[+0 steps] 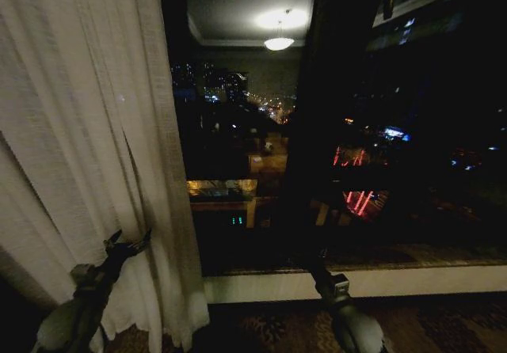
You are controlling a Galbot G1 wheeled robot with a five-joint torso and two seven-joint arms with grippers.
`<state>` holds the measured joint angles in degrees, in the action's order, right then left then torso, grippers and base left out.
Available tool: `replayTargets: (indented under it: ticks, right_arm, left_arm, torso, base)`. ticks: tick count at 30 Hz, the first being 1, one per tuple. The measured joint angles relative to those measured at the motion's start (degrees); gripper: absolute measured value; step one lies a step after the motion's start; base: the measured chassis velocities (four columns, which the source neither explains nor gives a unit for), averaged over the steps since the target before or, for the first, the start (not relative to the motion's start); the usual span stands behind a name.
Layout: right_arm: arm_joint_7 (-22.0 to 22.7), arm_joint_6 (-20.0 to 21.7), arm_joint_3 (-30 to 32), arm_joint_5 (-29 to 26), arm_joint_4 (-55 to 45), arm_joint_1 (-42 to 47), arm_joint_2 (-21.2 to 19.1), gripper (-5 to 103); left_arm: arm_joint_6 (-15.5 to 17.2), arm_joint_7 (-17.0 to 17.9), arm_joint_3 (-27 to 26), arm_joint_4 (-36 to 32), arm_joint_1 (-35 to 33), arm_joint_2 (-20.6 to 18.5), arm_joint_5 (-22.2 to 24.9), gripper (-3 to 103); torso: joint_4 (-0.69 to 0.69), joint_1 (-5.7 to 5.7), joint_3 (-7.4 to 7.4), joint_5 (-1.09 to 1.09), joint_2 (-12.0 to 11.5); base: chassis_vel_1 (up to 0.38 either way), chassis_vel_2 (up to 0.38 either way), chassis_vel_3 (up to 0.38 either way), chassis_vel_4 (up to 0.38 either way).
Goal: Open the curtains by pulling them apart, changing their state from closed to fully open.
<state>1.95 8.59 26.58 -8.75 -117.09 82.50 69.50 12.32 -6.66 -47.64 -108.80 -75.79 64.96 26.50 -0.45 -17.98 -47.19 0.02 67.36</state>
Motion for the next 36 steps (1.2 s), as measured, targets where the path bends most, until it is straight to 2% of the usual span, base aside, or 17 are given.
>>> replayTargets:
  ticks: [2,4,6,9,11,14,15,18,20,21,22,24,28,30,33,36]
  right_arm:
    - [0.1,-0.2,0.6,0.1,-0.1,0.3,-0.2,100]
    - [0.1,-0.3,0.9,0.2,-0.1,0.4,-0.2,100]
    - [0.2,-0.3,1.0,0.2,-0.2,0.4,-0.2,100]
    - [0.4,-0.3,1.0,0.2,-0.4,0.5,0.1,100]
    - [0.4,-0.3,1.0,0.2,-0.5,0.5,0.1,100]
    - [1.1,-0.3,0.4,0.2,-0.8,0.5,0.5,100]
    - [1.1,-0.3,0.4,0.2,-0.8,0.5,0.5,100]
    - [1.4,-0.3,-0.1,0.3,-0.9,0.3,0.9,100]
    - [1.5,-0.3,-0.2,0.4,-1.0,0.3,1.1,100]
    - [1.6,-0.3,-0.3,0.6,-1.1,0.3,1.2,100]
    - [1.6,-0.3,-0.4,0.8,-1.3,0.3,1.3,100]
    - [1.6,-0.3,-0.4,0.9,-1.3,0.3,1.3,100]
    - [1.6,-0.3,-0.4,1.9,-1.7,0.5,1.4,100]
    - [1.6,-0.2,-0.4,2.1,-1.7,0.5,1.4,100]
    - [1.5,-0.1,-0.4,3.5,-1.9,0.8,1.5,100]
    - [1.3,0.0,-0.3,5.4,-1.8,1.0,1.7,100]
  left_arm:
    - [-0.3,0.0,1.3,1.8,1.7,-0.2,-0.4,102]
    - [-1.0,0.2,1.9,2.8,2.6,-0.2,-0.6,94]
    - [-1.3,0.3,2.1,3.1,2.9,-0.2,-0.7,94]
    - [-1.6,0.7,2.1,3.6,3.2,-0.1,-0.9,79]
    - [-1.6,0.7,2.0,3.7,3.1,-0.1,-1.0,79]
    - [-1.6,0.8,1.3,3.5,2.0,-0.2,-1.0,62]
    - [-1.6,0.8,1.3,3.5,2.0,-0.2,-1.0,62]
    - [-1.6,0.7,0.3,3.0,1.0,-0.5,-1.0,46]
    - [-1.6,0.7,0.0,2.8,0.7,-0.6,-0.9,46]
    - [-1.6,0.7,-0.6,2.6,0.3,-0.7,-0.8,35]
    - [-1.6,0.7,-1.0,2.4,-0.1,-0.8,-0.7,30]
    - [-1.7,0.6,-1.2,2.3,-0.3,-0.9,-0.6,30]
    - [-1.7,0.4,-2.4,1.4,-1.5,-1.1,-0.1,8]
    - [-1.7,0.4,-2.5,1.3,-1.6,-1.1,0.0,8]
    - [-1.7,0.3,-3.1,0.8,-2.4,-0.9,0.1,1]
    - [-1.8,0.2,-3.5,0.4,-3.0,-0.9,0.1,0]
  torso:
    - [0.0,0.0,0.0,0.0,0.0]
    - [0.01,0.0,0.0,-0.01,0.0]
    - [0.01,0.0,0.0,-0.01,0.0]
    - [0.01,0.0,0.0,-0.01,0.0]
    - [0.01,0.0,0.0,0.0,0.0]
    - [0.02,0.0,0.01,-0.01,0.0]
    - [0.02,0.0,0.01,-0.01,0.0]
    - [0.02,0.0,0.01,-0.01,0.0]
    - [0.02,0.0,0.01,-0.01,0.0]
    - [0.01,0.0,0.01,-0.01,0.0]
    - [0.01,0.0,0.01,-0.01,0.0]
    - [0.01,0.0,0.01,-0.01,0.0]
    - [0.01,0.0,0.01,-0.01,0.0]
    - [0.01,0.0,0.01,-0.01,0.0]
    - [0.01,0.0,0.01,-0.01,0.0]
    - [0.01,0.0,0.01,-0.01,0.0]
  base:
    - [0.0,0.0,0.0,0.0]
    - [0.0,0.0,0.0,0.0]
    - [0.0,0.0,0.0,0.0]
    - [0.0,0.0,0.0,0.0]
    - [0.0,0.0,0.0,0.0]
    - [0.0,0.0,0.0,0.0]
    - [0.0,0.0,0.0,0.0]
    - [0.0,0.0,0.0,0.0]
    - [0.0,0.0,0.0,0.0]
    - [0.0,0.0,0.0,0.0]
    - [0.0,0.0,0.0,0.0]
    - [0.0,0.0,0.0,0.0]
    - [0.0,0.0,0.0,0.0]
    - [0.0,0.0,0.0,0.0]
    - [0.0,0.0,0.0,0.0]
    - [0.0,0.0,0.0,0.0]
